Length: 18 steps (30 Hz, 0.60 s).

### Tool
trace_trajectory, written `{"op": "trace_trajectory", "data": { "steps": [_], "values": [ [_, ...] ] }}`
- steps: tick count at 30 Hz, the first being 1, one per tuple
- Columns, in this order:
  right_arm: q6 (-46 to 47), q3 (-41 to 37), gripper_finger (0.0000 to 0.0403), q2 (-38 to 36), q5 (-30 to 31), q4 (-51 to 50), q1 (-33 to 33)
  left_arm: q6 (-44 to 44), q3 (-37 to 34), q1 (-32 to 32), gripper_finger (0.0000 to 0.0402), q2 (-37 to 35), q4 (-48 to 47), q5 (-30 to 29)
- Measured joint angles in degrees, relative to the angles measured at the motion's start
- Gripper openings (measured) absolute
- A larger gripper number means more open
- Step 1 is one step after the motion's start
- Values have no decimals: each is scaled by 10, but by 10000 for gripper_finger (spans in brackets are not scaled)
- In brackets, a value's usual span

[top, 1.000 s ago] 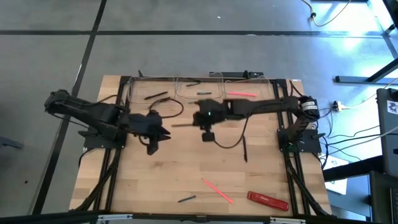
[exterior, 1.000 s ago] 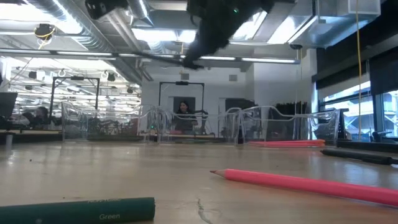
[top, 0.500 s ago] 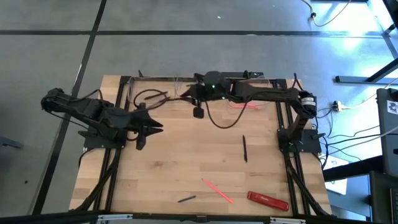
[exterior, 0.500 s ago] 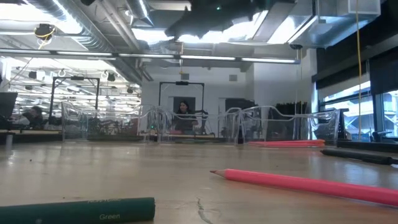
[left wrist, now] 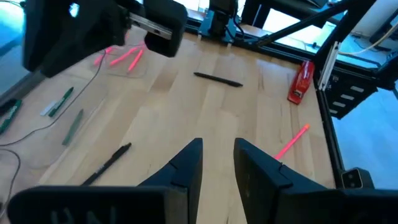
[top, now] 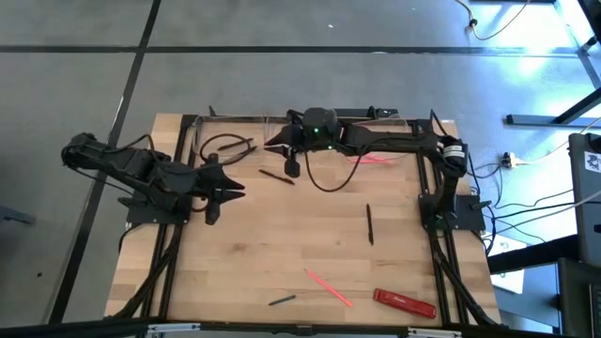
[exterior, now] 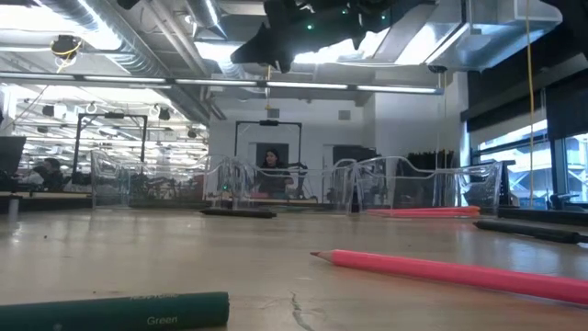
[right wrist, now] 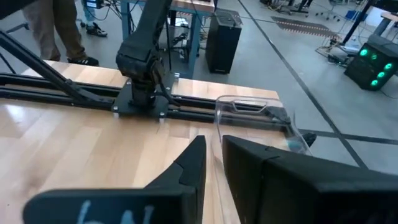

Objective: Sort crayons/erasers/pens/pencils in bins
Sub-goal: Put the black pen into the left transparent bin

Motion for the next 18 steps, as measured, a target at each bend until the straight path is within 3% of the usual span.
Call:
{"op": "trace_trajectory", "data": {
  "steps": [5,11,18],
  "values": [
    [0,0,56,-18,0,-70,0,1,0,0,84,3,1,-17],
    [0,0,56,-91,2,-190,3,51,0,12,84,22,1,-53],
    [2,0,56,-179,2,-289,16,139,0,84,84,96,1,19]
  ]
}}
